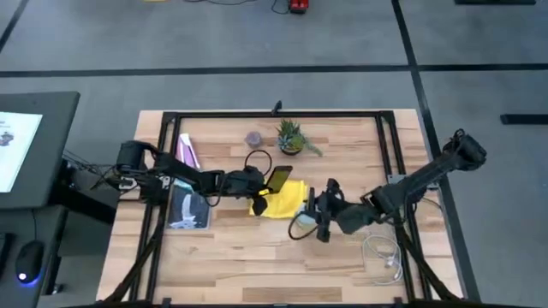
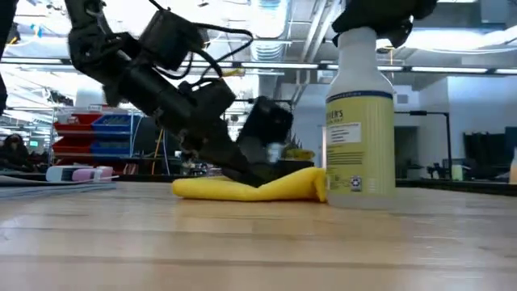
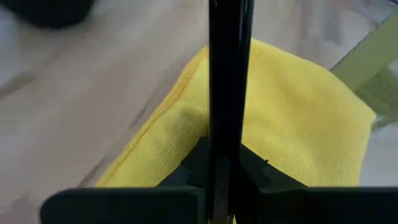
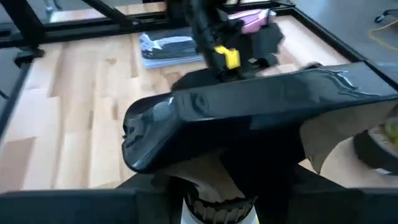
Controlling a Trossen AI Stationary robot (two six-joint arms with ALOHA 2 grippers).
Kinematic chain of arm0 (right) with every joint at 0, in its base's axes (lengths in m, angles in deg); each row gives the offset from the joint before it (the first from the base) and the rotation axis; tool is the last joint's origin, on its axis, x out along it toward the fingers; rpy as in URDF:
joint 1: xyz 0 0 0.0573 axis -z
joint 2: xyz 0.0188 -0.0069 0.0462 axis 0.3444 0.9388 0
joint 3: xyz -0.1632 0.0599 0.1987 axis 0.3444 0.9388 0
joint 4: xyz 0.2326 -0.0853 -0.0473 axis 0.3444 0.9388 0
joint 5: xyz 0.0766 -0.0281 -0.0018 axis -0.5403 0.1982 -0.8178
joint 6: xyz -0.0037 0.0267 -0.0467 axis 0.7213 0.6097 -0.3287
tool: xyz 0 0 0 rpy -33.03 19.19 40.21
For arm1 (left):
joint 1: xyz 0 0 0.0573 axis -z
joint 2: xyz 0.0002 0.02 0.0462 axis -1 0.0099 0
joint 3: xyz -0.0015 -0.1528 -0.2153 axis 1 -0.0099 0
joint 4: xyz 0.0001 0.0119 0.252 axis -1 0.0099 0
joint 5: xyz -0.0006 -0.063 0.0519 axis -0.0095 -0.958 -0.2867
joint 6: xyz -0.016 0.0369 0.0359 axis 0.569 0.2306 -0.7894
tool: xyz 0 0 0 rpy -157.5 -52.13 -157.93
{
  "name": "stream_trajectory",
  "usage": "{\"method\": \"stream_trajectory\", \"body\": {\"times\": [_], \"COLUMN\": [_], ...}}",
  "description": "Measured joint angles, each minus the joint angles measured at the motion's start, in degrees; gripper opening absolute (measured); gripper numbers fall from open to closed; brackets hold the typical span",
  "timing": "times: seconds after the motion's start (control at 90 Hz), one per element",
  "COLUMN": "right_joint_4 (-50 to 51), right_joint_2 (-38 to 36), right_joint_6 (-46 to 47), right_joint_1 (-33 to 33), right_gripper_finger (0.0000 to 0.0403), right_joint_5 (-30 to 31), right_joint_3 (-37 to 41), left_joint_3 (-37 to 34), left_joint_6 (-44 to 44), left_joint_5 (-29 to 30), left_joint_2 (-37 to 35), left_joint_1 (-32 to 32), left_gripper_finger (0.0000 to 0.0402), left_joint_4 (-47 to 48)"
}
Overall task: Apply microfiber cloth
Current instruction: Spray the cellphone with the bottle cleaner
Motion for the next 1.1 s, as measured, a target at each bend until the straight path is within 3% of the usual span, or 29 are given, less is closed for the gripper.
{"method": "stream_trajectory", "body": {"times": [0.167,0.578,0.756,0.922,1.1], "right_joint_4": [0.7,0.7,-1.0,-11.9,-17.2], "right_joint_2": [-0.8,-5.2,-2.1,0.7,4.8], "right_joint_6": [-3.3,-8.5,-11.6,-17.6,-20.1], "right_joint_1": [1.4,0.0,0.6,1.5,4.0], "right_gripper_finger": [0.0118,0.0118,0.0118,0.0118,0.0118], "right_joint_5": [-0.4,-2.5,-10.2,-16.5,-25.0], "right_joint_3": [0.1,-2.0,-0.7,-0.7,-0.8], "left_joint_3": [-3.1,-1.6,-4.7,-7.7,-8.4], "left_joint_6": [1.1,-5.1,-4.6,-9.0,-9.6], "left_joint_5": [3.9,7.0,9.4,9.1,7.9], "left_joint_2": [-3.0,-10.0,-6.8,-1.9,3.7], "left_joint_1": [1.3,5.5,7.1,7.5,7.2], "left_gripper_finger": [0.0008,0.0008,0.0008,0.0008,0.0008], "left_joint_4": [-0.6,-2.7,-4.3,-23.3,-28.8]}}
